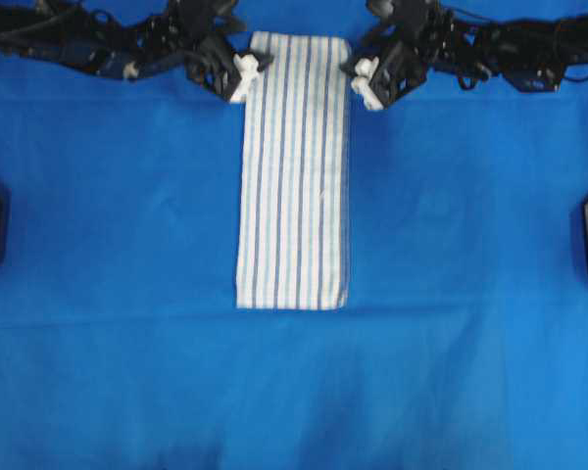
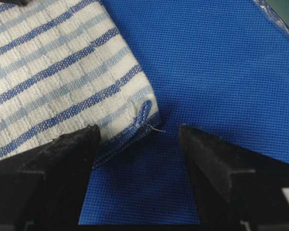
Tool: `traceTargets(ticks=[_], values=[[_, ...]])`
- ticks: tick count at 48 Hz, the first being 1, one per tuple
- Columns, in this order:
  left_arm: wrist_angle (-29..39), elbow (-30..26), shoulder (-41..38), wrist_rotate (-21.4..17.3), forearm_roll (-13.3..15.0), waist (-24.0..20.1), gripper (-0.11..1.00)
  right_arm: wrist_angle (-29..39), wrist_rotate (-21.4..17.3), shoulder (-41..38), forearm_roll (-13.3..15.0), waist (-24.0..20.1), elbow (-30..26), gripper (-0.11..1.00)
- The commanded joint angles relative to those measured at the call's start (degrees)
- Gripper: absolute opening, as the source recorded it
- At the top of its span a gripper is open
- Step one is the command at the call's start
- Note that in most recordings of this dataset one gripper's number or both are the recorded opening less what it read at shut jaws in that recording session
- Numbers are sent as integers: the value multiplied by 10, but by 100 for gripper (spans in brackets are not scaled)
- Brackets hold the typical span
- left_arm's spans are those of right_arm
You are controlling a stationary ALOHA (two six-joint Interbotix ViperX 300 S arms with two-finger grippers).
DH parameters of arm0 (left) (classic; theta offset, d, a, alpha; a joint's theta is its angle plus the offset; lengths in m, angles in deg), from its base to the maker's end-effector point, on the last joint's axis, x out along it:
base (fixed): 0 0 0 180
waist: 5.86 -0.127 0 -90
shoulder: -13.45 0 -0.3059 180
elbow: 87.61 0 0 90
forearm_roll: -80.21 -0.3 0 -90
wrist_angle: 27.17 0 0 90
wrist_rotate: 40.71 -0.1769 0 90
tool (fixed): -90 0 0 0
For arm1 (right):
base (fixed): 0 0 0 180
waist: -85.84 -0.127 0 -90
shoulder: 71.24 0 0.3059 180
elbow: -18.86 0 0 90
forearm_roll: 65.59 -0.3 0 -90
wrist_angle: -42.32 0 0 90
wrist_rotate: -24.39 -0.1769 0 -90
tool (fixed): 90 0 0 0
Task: Fold the blue towel.
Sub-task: 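Move both grippers to the far end corners of the strip and grasp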
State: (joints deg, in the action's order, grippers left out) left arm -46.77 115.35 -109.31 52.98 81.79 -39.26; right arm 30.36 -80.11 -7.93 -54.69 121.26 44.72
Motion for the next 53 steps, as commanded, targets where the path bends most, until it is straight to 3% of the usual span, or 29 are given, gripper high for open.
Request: traceTargets(ticks=[1, 6, 15, 27, 36, 53], values=[[1, -8, 1, -3, 0, -2, 79, -8, 3, 7, 1, 4, -10, 65], [1, -9, 1, -12, 0, -2, 65, -11, 4, 2, 4, 4, -11, 55], [0, -13, -4, -18, 0, 1, 33, -24, 4, -3, 4, -1, -11, 7], [0, -14, -3, -40, 0, 1, 7, -38, 2, -2, 1, -3, -13, 6], [5, -28, 4, -65, 0, -10, 6, -33, 1, -2, 1, 9, -23, 6], [75, -87, 6, -67, 1, -37, 6, -27, 1, -1, -1, 33, -41, 6]])
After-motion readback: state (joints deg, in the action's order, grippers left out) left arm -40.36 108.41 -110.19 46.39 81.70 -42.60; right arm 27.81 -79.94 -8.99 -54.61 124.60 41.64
